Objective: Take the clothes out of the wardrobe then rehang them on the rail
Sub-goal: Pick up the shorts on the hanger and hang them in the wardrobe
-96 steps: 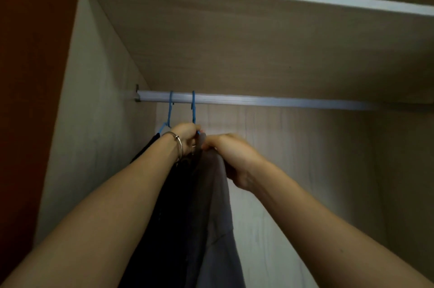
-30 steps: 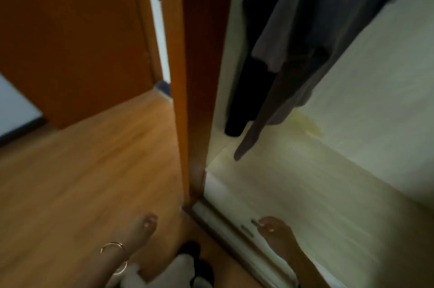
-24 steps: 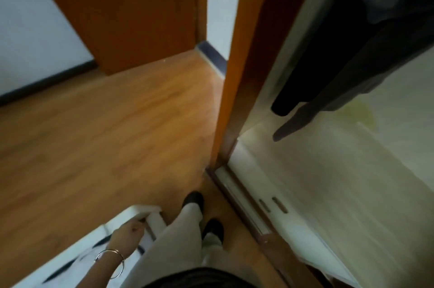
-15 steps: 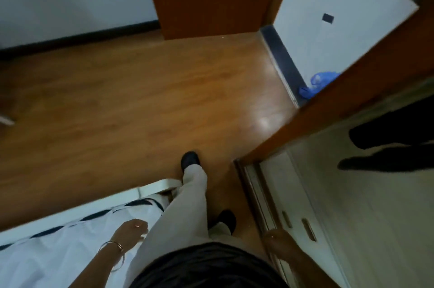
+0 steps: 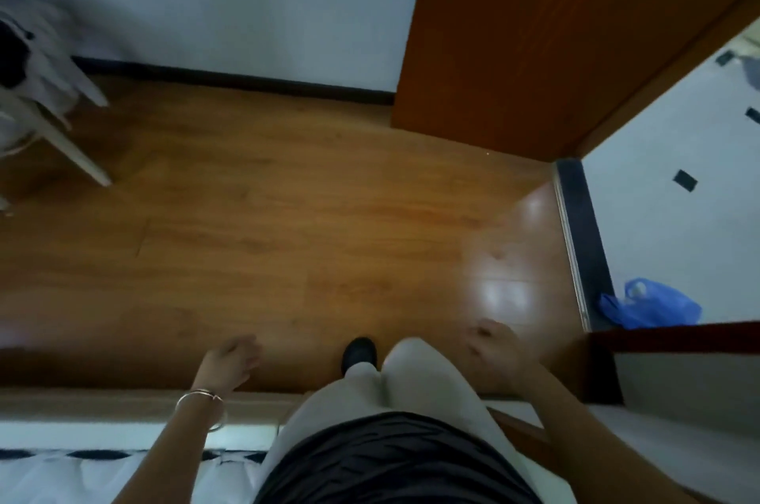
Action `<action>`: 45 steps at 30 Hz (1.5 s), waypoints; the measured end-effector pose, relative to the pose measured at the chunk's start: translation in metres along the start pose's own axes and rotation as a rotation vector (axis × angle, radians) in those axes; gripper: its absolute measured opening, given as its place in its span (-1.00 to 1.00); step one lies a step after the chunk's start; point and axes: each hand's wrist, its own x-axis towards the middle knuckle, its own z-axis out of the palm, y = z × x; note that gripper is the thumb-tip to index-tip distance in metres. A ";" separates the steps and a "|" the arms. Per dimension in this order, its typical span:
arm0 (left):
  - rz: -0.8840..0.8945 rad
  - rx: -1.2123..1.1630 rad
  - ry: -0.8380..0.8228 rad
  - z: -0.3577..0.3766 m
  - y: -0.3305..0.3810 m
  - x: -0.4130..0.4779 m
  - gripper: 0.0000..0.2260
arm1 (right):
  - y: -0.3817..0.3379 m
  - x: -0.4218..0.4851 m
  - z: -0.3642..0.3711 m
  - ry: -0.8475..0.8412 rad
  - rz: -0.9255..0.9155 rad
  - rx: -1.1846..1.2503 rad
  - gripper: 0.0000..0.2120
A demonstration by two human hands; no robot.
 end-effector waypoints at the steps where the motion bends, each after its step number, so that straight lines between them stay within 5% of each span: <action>1: 0.003 -0.033 0.014 -0.001 0.003 0.004 -0.84 | -0.018 0.008 -0.008 -0.023 -0.006 0.020 -0.92; 9: -0.304 -0.225 0.114 -0.001 -0.006 0.017 -0.80 | -0.113 0.092 -0.031 -0.170 0.010 -0.186 -0.80; 13: -0.324 -0.378 0.245 -0.001 0.010 0.027 -0.80 | -0.170 0.148 -0.038 -0.160 -0.007 -0.259 -0.89; 19: -0.296 -0.639 0.410 -0.005 0.058 0.031 -0.86 | -0.300 0.217 -0.013 -0.295 -0.132 -0.533 -0.75; 27: -0.332 -0.970 0.721 -0.056 0.037 0.015 -0.84 | -0.481 0.206 0.127 -0.513 -0.409 -0.779 -0.77; 35: -0.604 -1.115 0.669 -0.122 -0.003 0.047 -0.92 | -0.565 0.164 0.283 -0.571 -0.434 -0.930 -0.76; 41: -0.546 -1.265 0.681 -0.253 -0.008 0.059 -0.83 | -0.611 0.123 0.389 -0.540 -0.433 -1.005 -0.76; 45: -0.400 -1.293 0.847 -0.346 0.004 0.065 -0.86 | -0.656 0.105 0.451 -0.548 -0.475 -1.031 -0.76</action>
